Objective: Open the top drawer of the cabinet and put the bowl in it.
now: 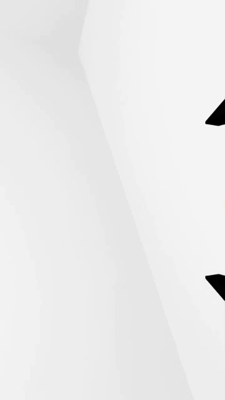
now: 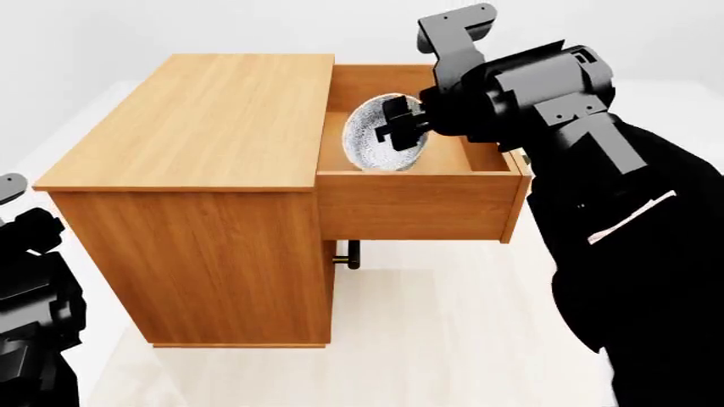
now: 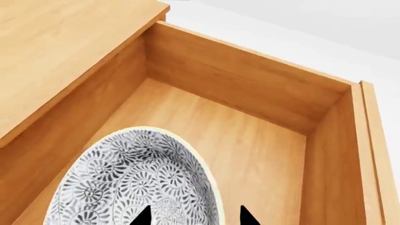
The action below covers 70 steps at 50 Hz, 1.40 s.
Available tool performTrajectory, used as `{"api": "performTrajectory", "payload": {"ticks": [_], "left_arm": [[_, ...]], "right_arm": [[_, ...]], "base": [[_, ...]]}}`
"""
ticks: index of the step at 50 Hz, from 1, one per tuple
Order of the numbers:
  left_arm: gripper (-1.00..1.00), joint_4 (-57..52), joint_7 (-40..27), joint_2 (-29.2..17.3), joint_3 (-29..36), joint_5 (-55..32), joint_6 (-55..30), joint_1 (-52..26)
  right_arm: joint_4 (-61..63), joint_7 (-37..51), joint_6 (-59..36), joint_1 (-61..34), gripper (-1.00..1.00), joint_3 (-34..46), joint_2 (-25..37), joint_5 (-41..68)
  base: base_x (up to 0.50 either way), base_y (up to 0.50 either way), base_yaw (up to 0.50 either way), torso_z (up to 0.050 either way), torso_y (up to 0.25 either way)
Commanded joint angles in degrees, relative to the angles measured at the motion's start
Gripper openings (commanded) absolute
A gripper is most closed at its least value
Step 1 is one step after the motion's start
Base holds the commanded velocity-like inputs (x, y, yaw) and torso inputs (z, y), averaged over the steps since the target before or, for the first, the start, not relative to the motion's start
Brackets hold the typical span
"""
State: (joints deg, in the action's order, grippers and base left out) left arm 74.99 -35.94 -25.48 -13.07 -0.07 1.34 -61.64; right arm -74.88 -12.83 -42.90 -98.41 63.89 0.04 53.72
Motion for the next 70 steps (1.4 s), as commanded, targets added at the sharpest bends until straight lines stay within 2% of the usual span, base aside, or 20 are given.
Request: {"api": "performTrajectory", "payload": {"ticks": [1,18,27,36,45,55,61,70], "left_arm": [[1.00,0.00,0.08,-0.10,-0.34,-0.01,0.10,0.11],[1.00,0.00,0.22,0.08,-0.59,0.05,0.17,0.40],[1.00,0.00,0.16,0.28,-0.37,0.13,0.13,0.44],[1.00,0.00,-0.01,0.16,-0.10,0.11,-0.06,0.23],[1.00,0.00,-0.10,0.03,0.05,0.11,-0.06,0.10],[1.00,0.00,0.27,0.00,-0.25,-0.01,0.18,0.28],[1.00,0.00,0.37,-0.13,-0.36,0.02,0.23,0.24],[1.00,0.00,0.13,-0.22,-0.13,0.13,0.14,0.11]], "right_arm": [[-0.08,-0.77,-0.70,0.64,1.00,-6.57,-0.02,-5.23],[-0.08,-1.12,0.48,-1.26,1.00,-21.67,0.02,-20.08],[1.69,0.03,6.47,-6.65,1.00,-18.53,0.68,-21.94],[41.42,11.21,-14.42,-4.06,1.00,-21.54,15.68,-15.10],[63.36,19.45,-28.22,-0.84,1.00,-30.68,27.73,-5.41],[83.85,27.36,-34.28,15.22,1.00,-43.42,40.20,7.60],[97.41,33.28,-33.13,28.08,1.00,-52.69,46.56,16.18],[108.40,37.97,-29.53,45.37,1.00,-65.18,52.33,26.67]], "base": [[0.00,0.00,0.00,0.000,0.000],[0.00,0.00,0.00,0.000,0.000],[0.00,0.00,0.00,0.000,0.001],[0.00,0.00,0.00,0.000,0.000],[0.00,0.00,0.00,0.000,0.000],[0.00,0.00,0.00,0.000,0.000],[0.00,0.00,0.00,0.000,0.000],[0.00,0.00,0.00,0.000,0.000]]}}
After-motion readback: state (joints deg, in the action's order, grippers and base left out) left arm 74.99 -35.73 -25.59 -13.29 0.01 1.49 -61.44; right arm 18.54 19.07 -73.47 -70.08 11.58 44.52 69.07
